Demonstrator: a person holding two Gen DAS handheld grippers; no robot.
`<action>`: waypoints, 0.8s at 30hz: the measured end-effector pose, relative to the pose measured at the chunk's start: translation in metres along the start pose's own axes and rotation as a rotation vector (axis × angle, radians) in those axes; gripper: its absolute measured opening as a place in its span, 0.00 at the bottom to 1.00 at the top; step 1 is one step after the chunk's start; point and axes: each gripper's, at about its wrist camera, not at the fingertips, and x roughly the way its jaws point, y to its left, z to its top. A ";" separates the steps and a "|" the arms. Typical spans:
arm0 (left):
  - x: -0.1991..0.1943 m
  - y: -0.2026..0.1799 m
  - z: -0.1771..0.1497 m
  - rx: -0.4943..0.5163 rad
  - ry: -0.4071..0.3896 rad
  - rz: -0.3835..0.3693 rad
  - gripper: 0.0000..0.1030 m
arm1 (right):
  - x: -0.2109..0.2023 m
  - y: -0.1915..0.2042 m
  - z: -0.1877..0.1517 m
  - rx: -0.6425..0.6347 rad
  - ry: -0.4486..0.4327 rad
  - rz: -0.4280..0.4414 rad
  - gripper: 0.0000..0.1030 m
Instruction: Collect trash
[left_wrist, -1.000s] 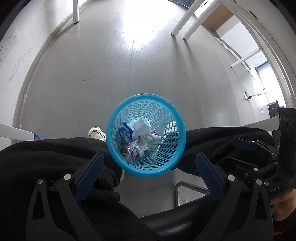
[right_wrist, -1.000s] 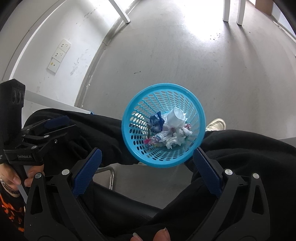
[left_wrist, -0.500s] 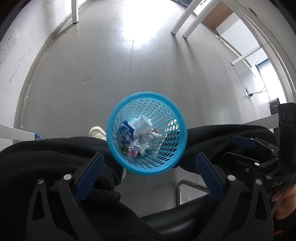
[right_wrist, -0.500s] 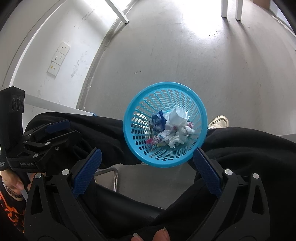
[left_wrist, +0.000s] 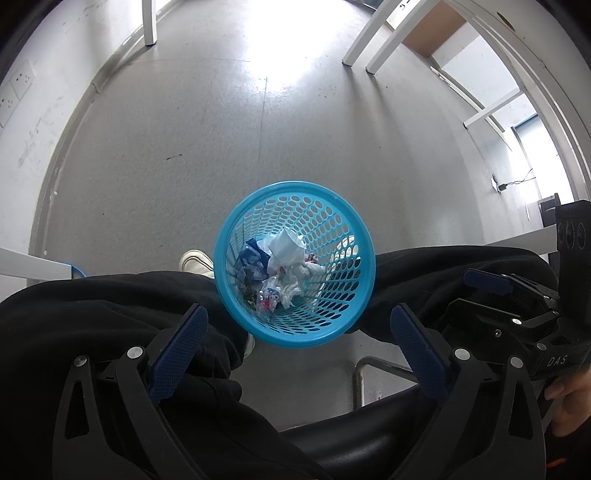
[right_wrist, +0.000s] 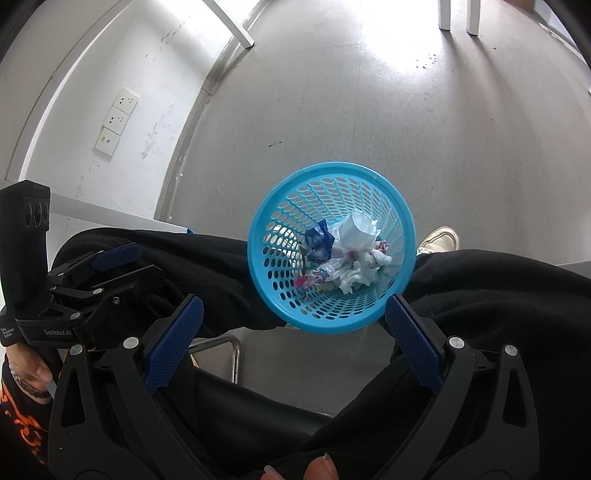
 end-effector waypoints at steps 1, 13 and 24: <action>0.000 0.000 0.000 0.000 0.000 0.000 0.94 | 0.000 0.000 0.000 -0.001 0.001 -0.001 0.92; 0.000 0.000 0.000 0.001 -0.001 -0.002 0.94 | 0.000 0.000 0.001 0.003 0.002 0.003 0.92; 0.001 -0.001 0.000 0.000 0.010 0.011 0.94 | 0.002 0.002 -0.001 0.006 0.003 0.003 0.92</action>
